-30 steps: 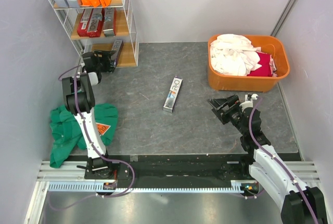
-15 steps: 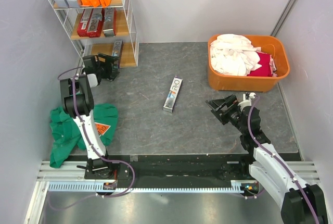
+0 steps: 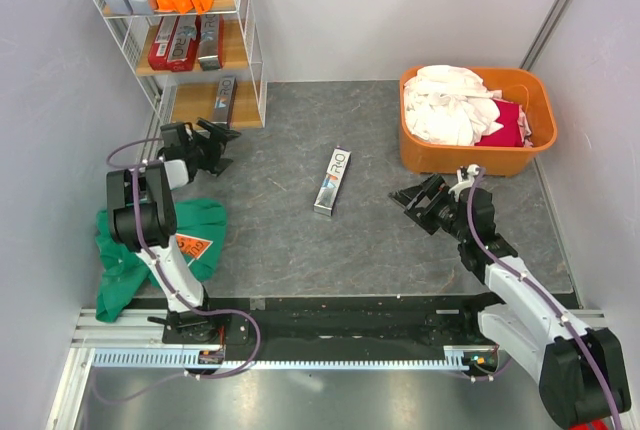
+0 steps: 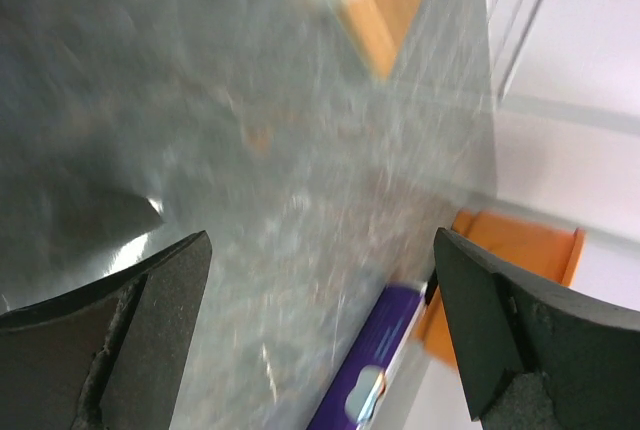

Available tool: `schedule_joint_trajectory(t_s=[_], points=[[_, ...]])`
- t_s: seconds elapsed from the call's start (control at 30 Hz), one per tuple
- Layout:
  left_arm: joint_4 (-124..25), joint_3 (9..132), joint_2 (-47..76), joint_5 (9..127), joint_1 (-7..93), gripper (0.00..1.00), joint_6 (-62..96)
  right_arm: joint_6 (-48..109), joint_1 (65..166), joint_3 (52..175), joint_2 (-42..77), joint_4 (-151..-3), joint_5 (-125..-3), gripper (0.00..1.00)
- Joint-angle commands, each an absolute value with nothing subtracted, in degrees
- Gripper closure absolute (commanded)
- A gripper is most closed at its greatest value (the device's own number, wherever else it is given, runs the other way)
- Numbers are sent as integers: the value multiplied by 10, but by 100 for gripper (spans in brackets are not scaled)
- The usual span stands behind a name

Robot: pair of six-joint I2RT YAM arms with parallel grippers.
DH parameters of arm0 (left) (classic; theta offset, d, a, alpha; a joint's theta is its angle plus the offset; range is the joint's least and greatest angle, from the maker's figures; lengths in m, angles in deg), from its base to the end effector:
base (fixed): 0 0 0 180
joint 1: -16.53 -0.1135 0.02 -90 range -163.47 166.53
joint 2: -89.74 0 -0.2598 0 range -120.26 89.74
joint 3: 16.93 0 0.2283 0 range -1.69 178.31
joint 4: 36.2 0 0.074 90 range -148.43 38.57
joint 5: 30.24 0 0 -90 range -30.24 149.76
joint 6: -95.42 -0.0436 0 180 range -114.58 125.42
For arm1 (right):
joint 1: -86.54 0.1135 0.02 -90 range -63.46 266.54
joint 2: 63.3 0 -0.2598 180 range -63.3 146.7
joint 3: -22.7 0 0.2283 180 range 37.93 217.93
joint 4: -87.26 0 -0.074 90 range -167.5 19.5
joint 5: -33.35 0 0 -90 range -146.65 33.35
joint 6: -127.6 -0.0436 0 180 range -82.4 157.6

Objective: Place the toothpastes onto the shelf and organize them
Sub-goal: Place the toothpaste on the shelf.

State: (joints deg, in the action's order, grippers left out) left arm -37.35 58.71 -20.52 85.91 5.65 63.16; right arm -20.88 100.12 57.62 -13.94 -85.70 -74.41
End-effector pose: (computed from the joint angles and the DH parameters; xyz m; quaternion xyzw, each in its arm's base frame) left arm 0.3863 0.0547 0.1614 -0.4035 0.7743 -0.3613 0.3273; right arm 0.1712 0.0550 0.2114 0.2315 0.7879 0.4303 0.3748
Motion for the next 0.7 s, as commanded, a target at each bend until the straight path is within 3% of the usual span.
schedule_joint_trajectory(t_s=[0.0,0.67], points=[[-336,544,-120,863,108,0,557,-192,999,596,-132,-865,-757,2],[-482,582,-61,608,453,0,312,-192,999,589,-115,-875,-768,2]])
